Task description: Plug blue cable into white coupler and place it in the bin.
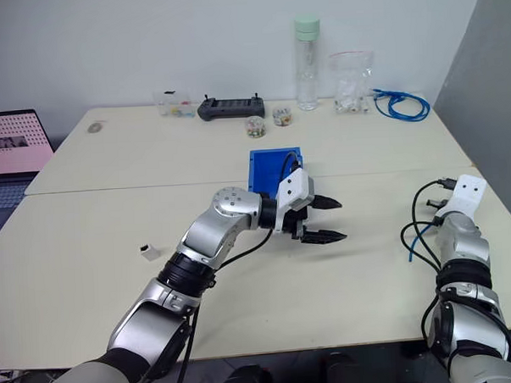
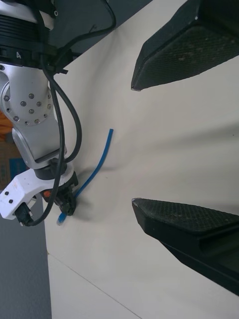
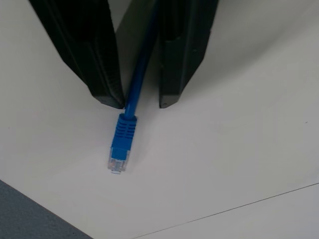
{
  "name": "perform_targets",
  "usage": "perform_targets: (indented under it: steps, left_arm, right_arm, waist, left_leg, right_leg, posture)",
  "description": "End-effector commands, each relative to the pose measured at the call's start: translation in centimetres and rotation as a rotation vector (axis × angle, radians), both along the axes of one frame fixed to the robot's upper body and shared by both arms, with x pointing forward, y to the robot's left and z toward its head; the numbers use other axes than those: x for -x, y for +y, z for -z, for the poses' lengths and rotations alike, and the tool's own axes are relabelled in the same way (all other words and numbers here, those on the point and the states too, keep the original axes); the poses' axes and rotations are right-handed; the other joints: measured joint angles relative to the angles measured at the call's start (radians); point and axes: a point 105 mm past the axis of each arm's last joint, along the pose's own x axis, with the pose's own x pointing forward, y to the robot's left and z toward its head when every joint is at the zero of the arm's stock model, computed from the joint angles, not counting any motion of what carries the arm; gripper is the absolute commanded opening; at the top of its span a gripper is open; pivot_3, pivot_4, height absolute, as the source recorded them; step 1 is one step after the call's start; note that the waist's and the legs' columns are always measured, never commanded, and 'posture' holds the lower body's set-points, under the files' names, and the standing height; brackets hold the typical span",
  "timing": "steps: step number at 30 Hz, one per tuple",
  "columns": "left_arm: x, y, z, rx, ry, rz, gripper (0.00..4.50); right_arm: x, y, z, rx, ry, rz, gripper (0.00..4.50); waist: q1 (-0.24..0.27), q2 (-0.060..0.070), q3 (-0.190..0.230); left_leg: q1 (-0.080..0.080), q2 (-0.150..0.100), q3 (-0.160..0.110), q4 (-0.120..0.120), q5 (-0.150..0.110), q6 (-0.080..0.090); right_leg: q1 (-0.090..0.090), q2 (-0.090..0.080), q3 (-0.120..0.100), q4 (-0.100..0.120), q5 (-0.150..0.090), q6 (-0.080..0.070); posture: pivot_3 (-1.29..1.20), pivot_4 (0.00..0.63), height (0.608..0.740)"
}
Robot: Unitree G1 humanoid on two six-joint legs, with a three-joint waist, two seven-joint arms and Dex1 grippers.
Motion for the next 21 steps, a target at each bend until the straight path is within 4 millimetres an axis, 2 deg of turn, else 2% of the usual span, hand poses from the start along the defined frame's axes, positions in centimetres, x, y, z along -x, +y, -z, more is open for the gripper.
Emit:
perform_targets:
  steps: [1,7,9,11,13,15,18,21]
  left_arm:
    - [0.3,0.0,-1.1,0.031,-0.058,0.007,3.59]
    - [0.5,0.3,-1.0,0.03,-0.055,0.008,3.59]
    - [0.5,0.7,-1.1,0.032,-0.061,-0.003,3.59]
    - [0.6,1.6,-1.2,0.034,-0.06,-0.024,3.59]
    - [1.0,3.7,-0.5,0.006,-0.056,-0.064,3.59]
    - [2.1,6.1,1.1,-0.039,-0.018,-0.103,3.59]
    - [4.5,9.3,3.3,-0.056,0.063,-0.218,3.59]
    - [6.2,11.1,4.2,-0.036,0.11,-0.367,3.59]
  right_arm:
    - [1.8,-1.3,2.7,0.003,0.094,0.058,0.01]
    - [1.9,-1.6,2.3,0.014,0.094,0.029,0.01]
    - [1.4,-0.8,1.5,0.039,0.084,-0.052,0.01]
    - [0.7,0.7,-0.4,0.077,0.032,-0.171,0.01]
    - [0.4,3.0,-3.0,0.154,-0.023,-0.356,0.01]
    - [0.9,6.5,-4.9,0.206,-0.058,-0.585,0.01]
    - [3.8,12.2,-6.0,0.248,-0.041,-0.993,0.01]
    - [7.1,15.8,-6.2,0.305,0.015,-1.311,0.01]
  waist:
    - [0.001,0.0,0.0]
    - [0.004,0.0,0.0]
    - [0.005,0.0,0.0]
    - [0.001,0.0,0.0]
    - [-0.004,0.0,0.0]
    - [-0.019,0.004,0.002]
    - [-0.033,0.009,0.006]
    - [-0.024,0.008,0.012]
  left_leg:
    - [0.0,0.0,0.0,0.0,0.0,0.0]
    - [-0.001,0.0,-0.001,0.0,0.0,0.0]
    - [-0.001,0.0,-0.001,0.0,0.0,0.0]
    - [-0.001,0.0,-0.001,-0.001,0.0,0.0]
    - [-0.001,0.001,-0.001,-0.001,0.0,0.0]
    - [-0.001,0.002,-0.002,-0.003,0.0,0.0]
    - [0.0,0.003,-0.005,-0.003,0.0,0.0]
    - [-0.001,0.004,-0.008,-0.004,0.0,0.0]
  right_leg:
    - [0.0,0.0,0.0,0.0,0.0,0.0]
    - [0.0,0.0,-0.001,-0.001,0.0,0.0]
    - [0.0,0.0,-0.001,-0.001,0.0,0.0]
    - [0.0,0.0,-0.001,-0.002,0.0,0.0]
    - [0.0,-0.001,-0.001,-0.002,0.0,0.0]
    - [-0.002,-0.002,0.001,-0.002,0.0,-0.001]
    - [-0.004,0.0,0.003,-0.001,-0.002,-0.003]
    - [-0.004,0.001,0.001,-0.001,-0.004,-0.002]
  posture:
    - [0.0,0.15,0.74]
    - [0.0,0.15,0.74]
    - [0.0,0.15,0.74]
    - [0.0,0.15,0.74]
    - [0.0,0.15,0.74]
    - [0.0,0.15,0.74]
    - [0.0,0.15,0.74]
    - [0.0,0.15,0.74]
